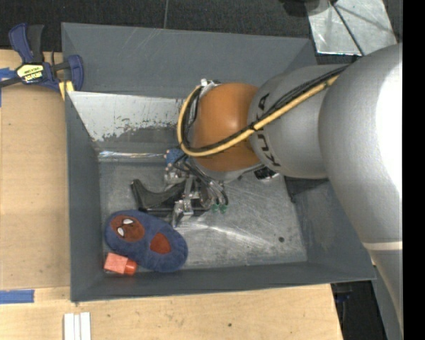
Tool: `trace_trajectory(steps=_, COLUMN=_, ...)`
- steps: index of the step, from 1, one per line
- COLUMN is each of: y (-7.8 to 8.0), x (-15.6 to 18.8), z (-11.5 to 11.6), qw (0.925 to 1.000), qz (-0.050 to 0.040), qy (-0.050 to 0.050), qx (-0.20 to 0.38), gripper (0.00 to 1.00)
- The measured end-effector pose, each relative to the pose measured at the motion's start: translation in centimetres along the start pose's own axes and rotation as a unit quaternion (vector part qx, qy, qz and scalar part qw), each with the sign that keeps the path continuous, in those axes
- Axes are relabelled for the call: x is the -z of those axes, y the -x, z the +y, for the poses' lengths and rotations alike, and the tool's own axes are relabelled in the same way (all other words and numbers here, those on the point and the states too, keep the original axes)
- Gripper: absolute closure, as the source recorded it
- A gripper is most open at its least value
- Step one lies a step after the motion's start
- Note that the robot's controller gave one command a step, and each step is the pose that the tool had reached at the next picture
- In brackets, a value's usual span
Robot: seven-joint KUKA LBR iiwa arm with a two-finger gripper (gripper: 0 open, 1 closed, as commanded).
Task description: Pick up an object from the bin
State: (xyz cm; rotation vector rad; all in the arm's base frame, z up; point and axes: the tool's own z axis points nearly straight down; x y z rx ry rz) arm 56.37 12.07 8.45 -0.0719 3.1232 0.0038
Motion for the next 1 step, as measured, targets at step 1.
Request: trace_trajectory(steps=1, y=0.70, x=14.02, z=1.32, qw=1.0000, qz=0.0066, qy=-0.001, qx=-0.001, gripper=1.00)
